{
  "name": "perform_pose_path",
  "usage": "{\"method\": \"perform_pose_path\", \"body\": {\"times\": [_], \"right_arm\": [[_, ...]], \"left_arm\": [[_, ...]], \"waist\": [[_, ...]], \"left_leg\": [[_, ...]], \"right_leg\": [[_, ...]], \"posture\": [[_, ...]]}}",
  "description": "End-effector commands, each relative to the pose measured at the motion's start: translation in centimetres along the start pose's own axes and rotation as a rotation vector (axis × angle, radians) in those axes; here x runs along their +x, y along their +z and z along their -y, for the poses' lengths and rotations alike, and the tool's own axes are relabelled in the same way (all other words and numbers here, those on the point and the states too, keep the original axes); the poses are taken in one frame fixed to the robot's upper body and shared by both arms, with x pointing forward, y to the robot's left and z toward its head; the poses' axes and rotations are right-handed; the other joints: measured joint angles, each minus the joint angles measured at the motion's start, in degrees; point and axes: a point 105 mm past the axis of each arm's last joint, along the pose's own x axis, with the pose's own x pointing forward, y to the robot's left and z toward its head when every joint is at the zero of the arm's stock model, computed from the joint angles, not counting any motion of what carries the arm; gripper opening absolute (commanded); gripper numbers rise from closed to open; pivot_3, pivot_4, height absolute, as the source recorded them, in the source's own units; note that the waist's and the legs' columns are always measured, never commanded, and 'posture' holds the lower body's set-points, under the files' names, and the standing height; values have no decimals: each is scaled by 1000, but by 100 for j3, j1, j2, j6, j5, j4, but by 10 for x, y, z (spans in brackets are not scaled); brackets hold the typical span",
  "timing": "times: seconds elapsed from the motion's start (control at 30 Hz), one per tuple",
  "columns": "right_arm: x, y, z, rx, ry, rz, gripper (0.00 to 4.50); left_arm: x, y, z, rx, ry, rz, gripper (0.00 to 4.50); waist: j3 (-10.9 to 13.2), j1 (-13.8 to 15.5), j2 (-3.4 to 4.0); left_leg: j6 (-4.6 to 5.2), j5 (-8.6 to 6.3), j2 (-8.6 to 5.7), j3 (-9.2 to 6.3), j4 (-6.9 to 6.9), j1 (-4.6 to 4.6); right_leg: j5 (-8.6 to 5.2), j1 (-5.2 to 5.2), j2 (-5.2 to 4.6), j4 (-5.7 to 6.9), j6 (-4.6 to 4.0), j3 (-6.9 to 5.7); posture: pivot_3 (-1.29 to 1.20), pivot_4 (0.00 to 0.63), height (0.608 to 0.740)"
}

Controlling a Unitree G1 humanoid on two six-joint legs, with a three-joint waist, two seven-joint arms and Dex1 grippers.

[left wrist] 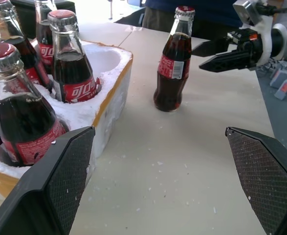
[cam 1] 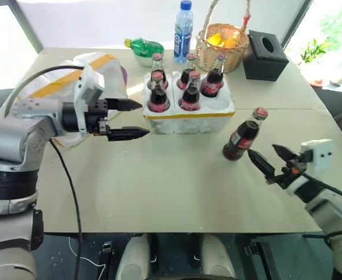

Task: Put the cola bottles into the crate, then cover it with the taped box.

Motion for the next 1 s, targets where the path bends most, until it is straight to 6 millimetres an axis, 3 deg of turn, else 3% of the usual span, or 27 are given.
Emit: {"method": "perform_pose_path", "body": {"times": [0.03, 0.37, 0.4, 0.5, 0.63, 0.7, 0.8, 0.87, 1.0], "right_arm": [[8, 9, -5, -6, 21, 53, 4500], [52, -2, -12, 16, 91, 31, 4500], [54, 1, -11, 10, 93, 38, 3940], [50, 22, -11, -14, 127, 84, 2773], [30, 91, -23, -60, 282, 229, 2784], [31, 122, -29, -80, 351, 278, 2784], [44, 149, -28, -96, 356, 302, 2784], [71, 159, -28, -108, 309, 296, 2784], [109, 157, -38, -135, 289, 268, 2784]], "left_arm": [[-2, 10, 4, 37, 8, 19, 4475], [-5, 14, 0, 63, 50, 22, 4475], [-5, 15, 0, 65, 54, 21, 4500], [-7, 16, -1, 69, 66, 23, 4500], [-11, 15, -1, 68, 89, 27, 4500], [-10, 14, 0, 69, 95, 28, 4500], [-9, 14, 1, 70, 101, 34, 4500], [-9, 15, 1, 72, 108, 41, 4500], [-10, 16, 0, 75, 118, 47, 4500]], "waist": [[0, 0, 0], [0, -3, 0], [0, -3, 0], [3, 5, 4], [20, 2, 24], [23, -23, 27], [22, -51, 27], [19, -69, 23], [21, -116, 20]], "left_leg": [[0, 0, 0, 0, -1, 0], [0, 0, 0, 0, -1, 1], [0, 0, 0, 0, -1, 1], [0, 0, 0, 0, -2, -1], [0, 0, 0, 2, -3, -7], [1, 0, 0, 8, -2, -8], [1, 0, 2, 5, -6, -5], [1, 0, 3, 3, -12, 0], [1, 1, 1, 7, -12, -4]], "right_leg": [[0, 0, 3, 0, 0, 0], [-1, 1, 3, -2, 0, 0], [-1, 1, 3, -2, 0, 0], [0, -2, 3, -1, 0, 0], [1, -5, 0, -4, 2, 0], [1, -10, -3, -4, 2, 5], [1, -14, 5, 3, 1, 5], [-2, -11, 15, 3, -5, 2], [-2, -11, 7, 1, -4, 3]], "posture": [[0, 150, 740], [0, 150, 740], [0, 150, 740], [0, 150, 740], [0, 150, 740], [0, 150, 740], [0, 150, 740], [0, 150, 740], [0, 150, 740]]}}
